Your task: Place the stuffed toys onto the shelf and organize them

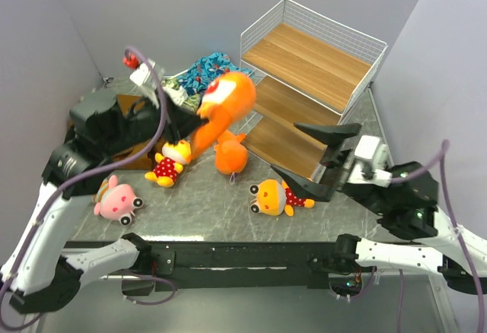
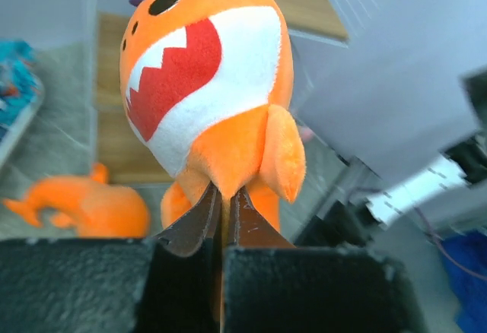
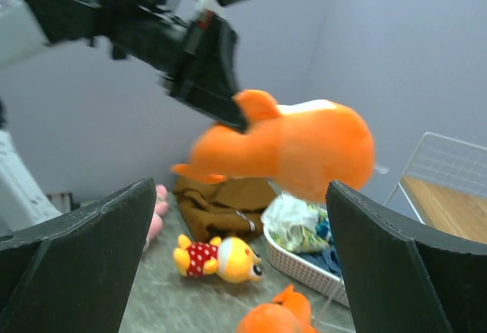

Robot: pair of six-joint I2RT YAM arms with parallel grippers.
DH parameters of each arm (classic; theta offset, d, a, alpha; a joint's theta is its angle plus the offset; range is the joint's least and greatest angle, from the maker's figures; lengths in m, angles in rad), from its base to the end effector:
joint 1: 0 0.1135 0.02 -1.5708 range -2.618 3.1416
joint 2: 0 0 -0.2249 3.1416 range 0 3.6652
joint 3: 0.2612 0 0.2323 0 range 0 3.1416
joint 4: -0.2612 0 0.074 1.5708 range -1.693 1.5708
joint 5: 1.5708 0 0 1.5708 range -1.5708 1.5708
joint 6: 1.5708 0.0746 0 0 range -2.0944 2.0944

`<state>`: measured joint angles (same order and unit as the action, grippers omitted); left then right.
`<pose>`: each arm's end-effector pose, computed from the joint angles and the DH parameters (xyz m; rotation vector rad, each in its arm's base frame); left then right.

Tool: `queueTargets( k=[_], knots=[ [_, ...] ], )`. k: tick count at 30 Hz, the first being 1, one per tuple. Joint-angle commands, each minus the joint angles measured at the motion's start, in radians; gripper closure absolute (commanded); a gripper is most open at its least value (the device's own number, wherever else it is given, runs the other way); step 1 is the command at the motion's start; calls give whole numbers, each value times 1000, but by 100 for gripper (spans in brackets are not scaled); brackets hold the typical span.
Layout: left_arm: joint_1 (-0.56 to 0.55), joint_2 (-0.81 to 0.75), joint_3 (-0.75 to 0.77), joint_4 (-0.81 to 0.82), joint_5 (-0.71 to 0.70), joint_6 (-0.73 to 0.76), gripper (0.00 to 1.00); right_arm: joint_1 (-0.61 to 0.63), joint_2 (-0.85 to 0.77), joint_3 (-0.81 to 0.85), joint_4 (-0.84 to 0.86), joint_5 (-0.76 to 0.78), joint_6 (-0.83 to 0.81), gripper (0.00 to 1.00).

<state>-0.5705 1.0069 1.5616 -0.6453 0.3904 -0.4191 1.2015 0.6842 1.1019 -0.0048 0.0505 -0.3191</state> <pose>0.1541 -0.1326 0.4598 0.4452 1.7123 -1.0580 0.0622 0.1502 0.4611 -0.7865 0.8938 0.7500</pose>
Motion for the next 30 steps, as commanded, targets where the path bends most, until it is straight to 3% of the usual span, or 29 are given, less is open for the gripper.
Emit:
queueTargets(
  k=[1,5,14,20,30],
  knots=[
    [1,139,170,-11,-191,140,99,-2,-28,35,-7,-40,84,0],
    [-3,237,346,42,-177,175,99,-3,-11,101,-41,-32,106,0],
    [-81,439,576,136,-229,287,99,-3,-81,32,43,-74,95,0],
    [-176,567,666,179,-373,377,99,-2,-100,-2,58,-69,75,0],
    [-262,673,658,366,-564,523,99,-2,-78,-19,65,-92,80,0]
  ],
)
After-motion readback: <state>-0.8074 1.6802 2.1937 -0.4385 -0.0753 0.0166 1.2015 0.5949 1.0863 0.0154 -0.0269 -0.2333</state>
